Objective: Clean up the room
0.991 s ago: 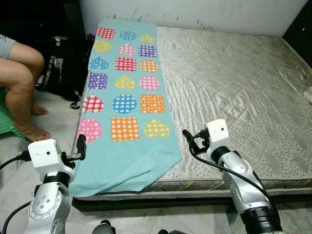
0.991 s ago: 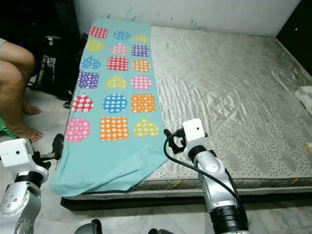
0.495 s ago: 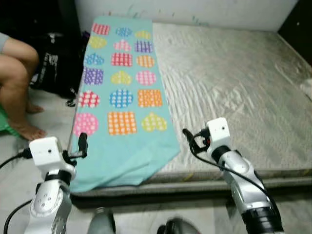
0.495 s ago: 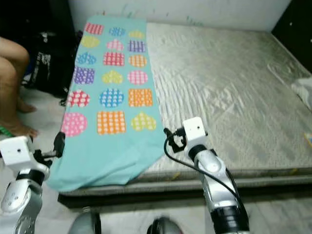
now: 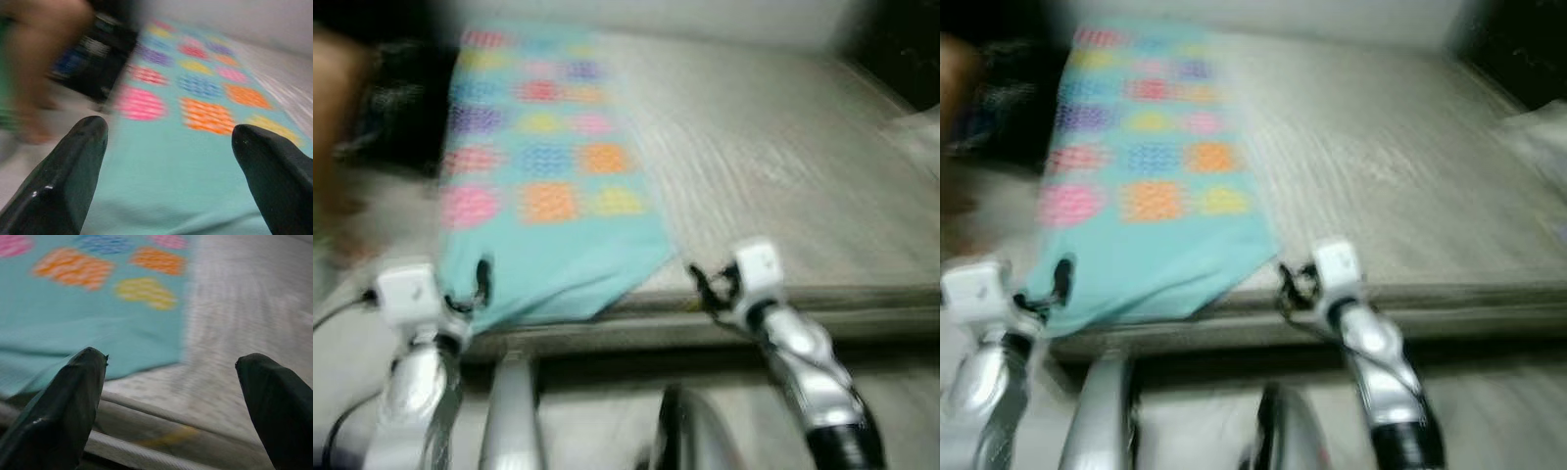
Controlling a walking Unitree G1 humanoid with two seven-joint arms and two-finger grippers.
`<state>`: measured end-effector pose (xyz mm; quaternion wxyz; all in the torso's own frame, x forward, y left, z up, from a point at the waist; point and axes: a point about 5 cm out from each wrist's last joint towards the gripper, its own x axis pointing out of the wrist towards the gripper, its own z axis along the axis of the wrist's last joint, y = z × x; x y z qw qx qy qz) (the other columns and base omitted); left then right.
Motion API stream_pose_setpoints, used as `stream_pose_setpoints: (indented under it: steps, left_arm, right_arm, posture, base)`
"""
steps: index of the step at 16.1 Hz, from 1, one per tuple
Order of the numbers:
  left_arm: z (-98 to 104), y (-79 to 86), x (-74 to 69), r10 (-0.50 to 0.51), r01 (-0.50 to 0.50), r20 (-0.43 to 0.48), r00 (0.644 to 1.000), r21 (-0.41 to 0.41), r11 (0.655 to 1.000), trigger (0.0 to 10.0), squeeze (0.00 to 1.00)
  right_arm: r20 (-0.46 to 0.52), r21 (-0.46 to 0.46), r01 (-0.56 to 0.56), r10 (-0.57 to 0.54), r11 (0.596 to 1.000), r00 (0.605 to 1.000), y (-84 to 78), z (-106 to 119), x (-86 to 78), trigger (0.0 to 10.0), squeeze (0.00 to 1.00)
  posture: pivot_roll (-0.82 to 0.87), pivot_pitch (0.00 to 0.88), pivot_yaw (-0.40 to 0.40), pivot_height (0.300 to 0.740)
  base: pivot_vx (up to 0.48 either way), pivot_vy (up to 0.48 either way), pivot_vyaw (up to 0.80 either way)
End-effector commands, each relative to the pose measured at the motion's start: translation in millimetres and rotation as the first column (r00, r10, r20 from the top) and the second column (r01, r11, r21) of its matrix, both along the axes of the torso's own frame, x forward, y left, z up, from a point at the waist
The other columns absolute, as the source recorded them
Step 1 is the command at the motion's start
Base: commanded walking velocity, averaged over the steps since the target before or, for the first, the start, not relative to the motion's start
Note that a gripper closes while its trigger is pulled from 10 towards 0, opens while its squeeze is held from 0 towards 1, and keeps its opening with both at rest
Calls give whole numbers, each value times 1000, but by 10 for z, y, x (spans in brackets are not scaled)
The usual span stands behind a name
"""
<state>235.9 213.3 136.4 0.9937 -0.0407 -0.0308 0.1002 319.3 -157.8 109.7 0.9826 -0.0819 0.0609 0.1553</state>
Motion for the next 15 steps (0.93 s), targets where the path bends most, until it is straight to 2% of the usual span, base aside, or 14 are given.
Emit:
stream_pose_setpoints:
  steps: [1,8,11,15]
  left_arm:
    - [-145,18,-29,7,-8,-71,997,-12,1000,10000,0]
    - [-149,17,-21,11,-12,-65,998,-27,1000,10000,0]
    - [-144,9,-17,8,-10,-62,998,-31,999,10000,0]
    - [-111,-33,-16,-24,23,-37,999,-41,999,10000,0]
  right_arm:
    - [-8,2,-9,9,1000,1000,13,-31,-25,10000,0]
    - [6,-2,-35,35,999,999,37,-4,4,10000,0]
    - [12,5,-49,49,999,999,55,3,1,10000,0]
    - [15,15,-58,58,998,998,68,10,-2,10000,0]
  posture:
    - [62,167,-123,560]
    - [60,170,-126,560]
    - [60,171,-128,545]
    - [58,174,-126,545]
  base:
    - [0,0,0]
    - [0,0,0]
    - [0,0,0]
    - [0,0,0]
